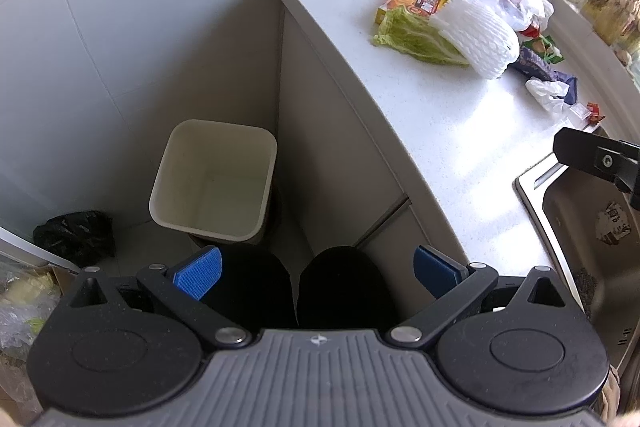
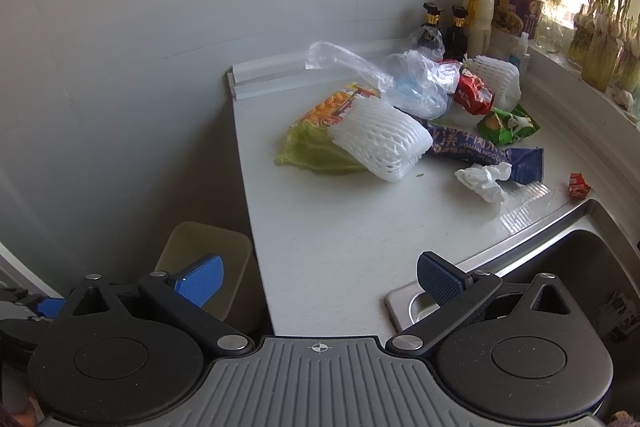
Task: Collect trash
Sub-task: 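Move both tools from above the wastebasket toward the cluttered counter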
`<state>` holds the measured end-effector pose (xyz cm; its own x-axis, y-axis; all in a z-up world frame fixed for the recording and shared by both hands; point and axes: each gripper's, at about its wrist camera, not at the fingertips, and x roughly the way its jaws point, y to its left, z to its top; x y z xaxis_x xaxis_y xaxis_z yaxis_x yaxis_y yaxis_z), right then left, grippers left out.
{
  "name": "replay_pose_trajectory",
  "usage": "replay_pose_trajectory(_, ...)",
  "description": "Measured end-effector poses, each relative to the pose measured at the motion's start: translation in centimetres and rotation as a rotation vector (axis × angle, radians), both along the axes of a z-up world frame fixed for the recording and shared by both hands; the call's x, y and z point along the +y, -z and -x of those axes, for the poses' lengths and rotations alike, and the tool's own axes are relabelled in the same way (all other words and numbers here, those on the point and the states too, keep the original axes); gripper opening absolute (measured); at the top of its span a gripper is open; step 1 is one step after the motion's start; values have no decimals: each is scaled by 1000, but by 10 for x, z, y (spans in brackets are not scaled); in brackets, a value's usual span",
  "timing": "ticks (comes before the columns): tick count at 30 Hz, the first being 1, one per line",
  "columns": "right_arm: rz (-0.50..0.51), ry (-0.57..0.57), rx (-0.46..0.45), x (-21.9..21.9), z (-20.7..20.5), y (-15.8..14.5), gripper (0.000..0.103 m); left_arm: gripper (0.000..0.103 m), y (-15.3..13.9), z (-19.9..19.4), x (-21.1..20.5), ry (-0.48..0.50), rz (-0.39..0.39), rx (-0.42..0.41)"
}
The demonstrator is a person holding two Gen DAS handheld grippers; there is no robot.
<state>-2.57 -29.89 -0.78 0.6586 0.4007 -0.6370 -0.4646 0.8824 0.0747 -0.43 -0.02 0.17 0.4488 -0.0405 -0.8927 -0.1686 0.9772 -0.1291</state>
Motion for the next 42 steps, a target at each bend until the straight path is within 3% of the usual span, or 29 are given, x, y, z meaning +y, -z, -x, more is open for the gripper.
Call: replay_pose_trajectory(42, 34, -64, 15, 24, -10, 4, 103, 102, 1, -12, 15, -22, 17, 13)
